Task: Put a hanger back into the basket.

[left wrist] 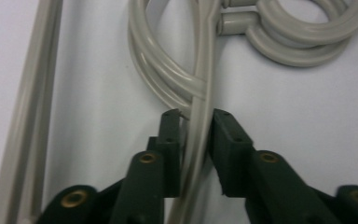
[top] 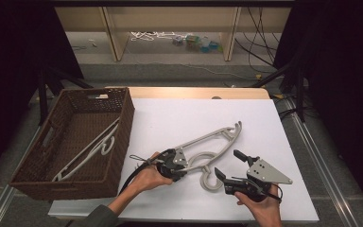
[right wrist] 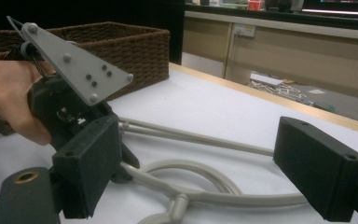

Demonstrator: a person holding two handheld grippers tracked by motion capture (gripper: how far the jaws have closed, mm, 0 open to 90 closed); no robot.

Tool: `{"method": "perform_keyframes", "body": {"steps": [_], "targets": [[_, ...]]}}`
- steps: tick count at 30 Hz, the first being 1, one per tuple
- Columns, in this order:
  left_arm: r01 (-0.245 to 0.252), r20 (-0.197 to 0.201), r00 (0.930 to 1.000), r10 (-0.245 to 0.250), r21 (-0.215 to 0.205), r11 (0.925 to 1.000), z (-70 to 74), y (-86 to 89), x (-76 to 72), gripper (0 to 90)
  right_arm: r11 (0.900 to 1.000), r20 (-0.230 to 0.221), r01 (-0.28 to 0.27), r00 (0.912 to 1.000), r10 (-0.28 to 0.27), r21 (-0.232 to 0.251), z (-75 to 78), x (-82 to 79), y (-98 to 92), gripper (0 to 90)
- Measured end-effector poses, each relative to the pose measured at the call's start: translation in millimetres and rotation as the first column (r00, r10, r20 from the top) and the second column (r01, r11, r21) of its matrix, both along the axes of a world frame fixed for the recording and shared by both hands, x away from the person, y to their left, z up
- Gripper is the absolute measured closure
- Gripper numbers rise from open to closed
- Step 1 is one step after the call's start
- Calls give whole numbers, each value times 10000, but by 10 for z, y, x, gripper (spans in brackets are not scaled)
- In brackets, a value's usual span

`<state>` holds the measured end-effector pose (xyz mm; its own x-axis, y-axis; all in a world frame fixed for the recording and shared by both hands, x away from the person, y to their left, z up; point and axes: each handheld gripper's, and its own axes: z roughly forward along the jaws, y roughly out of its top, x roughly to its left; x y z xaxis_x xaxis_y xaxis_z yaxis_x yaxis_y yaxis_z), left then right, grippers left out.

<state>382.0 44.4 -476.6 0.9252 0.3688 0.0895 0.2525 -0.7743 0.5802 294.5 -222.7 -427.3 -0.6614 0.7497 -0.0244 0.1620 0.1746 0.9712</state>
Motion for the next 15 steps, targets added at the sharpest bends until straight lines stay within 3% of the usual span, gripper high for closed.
{"method": "perform_keyframes", "body": {"steps": [2, 6, 12, 13, 14, 15], "targets": [[113, 113, 9999, -113, 2, 9999, -1, -2, -1, 764, 10000, 121, -28, 9999, 28, -3, -7, 4, 2, 159], [333, 370, 9988, -335, 62, 9994, 23, -1, -9, 776, 10000, -50, 11, 10000, -11, -24, 4, -9, 5, 159], [697, 416, 9968, -687, -233, 9973, 130, 15, -21, 793, 10000, -39, -66, 10000, 66, 2, 0, -2, 2, 159], [585, 470, 9973, -559, -556, 9967, 137, 5, -32, 796, 9999, -82, -105, 9999, 105, 4, -2, -2, 1, 159], [829, 584, 9951, -803, -442, 9956, 165, 11, -31, 802, 9999, -19, -74, 10000, 74, 93, -7, 0, 5, 159], [784, 561, 9956, -750, -601, 9951, 177, 5, -48, 807, 10000, -32, -71, 10000, 72, 31, 2, -3, 0, 159]]}}
